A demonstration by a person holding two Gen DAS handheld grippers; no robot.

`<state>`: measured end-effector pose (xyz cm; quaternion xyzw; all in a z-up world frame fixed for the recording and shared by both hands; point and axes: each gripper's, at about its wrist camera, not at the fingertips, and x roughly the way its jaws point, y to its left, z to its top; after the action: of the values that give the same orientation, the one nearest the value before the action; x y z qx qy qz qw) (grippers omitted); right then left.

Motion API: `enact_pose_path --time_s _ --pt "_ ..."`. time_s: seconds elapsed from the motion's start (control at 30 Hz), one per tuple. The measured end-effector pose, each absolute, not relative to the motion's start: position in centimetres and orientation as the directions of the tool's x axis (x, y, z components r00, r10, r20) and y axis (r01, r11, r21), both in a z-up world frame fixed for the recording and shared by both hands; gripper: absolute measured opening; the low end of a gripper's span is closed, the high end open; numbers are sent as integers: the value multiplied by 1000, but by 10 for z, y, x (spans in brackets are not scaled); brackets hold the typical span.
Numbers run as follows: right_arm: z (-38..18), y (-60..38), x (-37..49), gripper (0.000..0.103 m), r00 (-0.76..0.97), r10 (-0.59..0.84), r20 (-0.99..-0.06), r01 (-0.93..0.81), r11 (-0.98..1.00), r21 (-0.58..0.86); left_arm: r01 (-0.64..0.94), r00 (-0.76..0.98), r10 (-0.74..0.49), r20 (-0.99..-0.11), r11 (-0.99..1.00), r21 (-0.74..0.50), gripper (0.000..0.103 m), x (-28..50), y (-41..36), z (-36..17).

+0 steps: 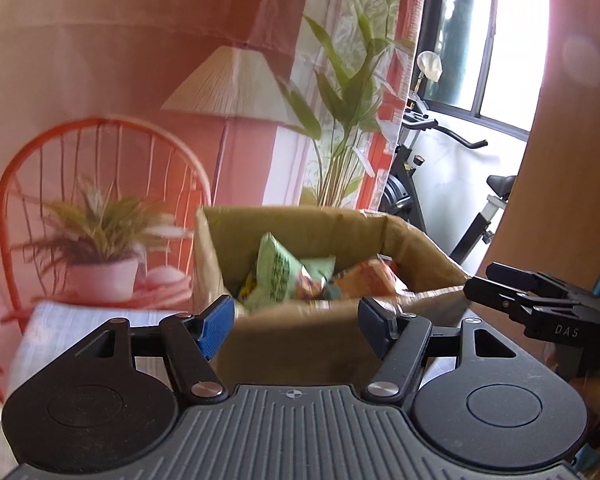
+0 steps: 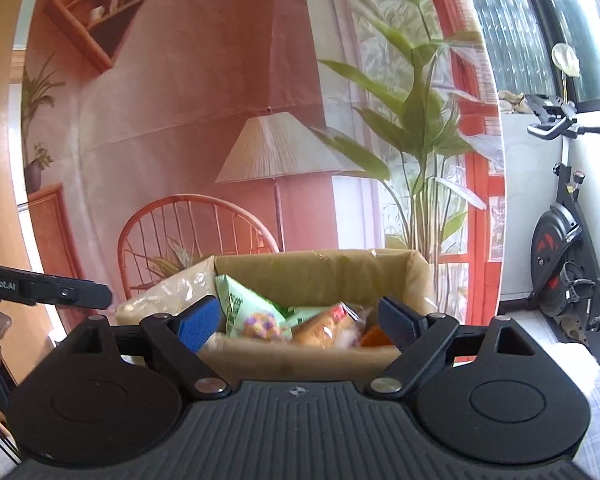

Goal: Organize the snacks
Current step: 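Carry both packets over the box and open both tools to drop them, then move both open tools back toward the remaining snacks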

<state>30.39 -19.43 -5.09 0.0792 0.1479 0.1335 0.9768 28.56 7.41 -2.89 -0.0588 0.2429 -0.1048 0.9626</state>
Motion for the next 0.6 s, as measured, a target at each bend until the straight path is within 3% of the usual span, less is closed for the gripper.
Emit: enact_pose_path --time_s 0.23,0.4,0.6 --pt "-82 -196 267 88 915 290 -281 -247 952 180 187 825 -273 -495 958 -218 71 267 73 -73" --pt "-125 -188 255 82 889 278 -364 -243 960 140 193 781 -267 -564 963 -189 71 263 58 -120" --pt "-183 -187 244 77 841 252 -478 -179 964 194 210 691 -295 -659 955 -208 71 267 42 -173"
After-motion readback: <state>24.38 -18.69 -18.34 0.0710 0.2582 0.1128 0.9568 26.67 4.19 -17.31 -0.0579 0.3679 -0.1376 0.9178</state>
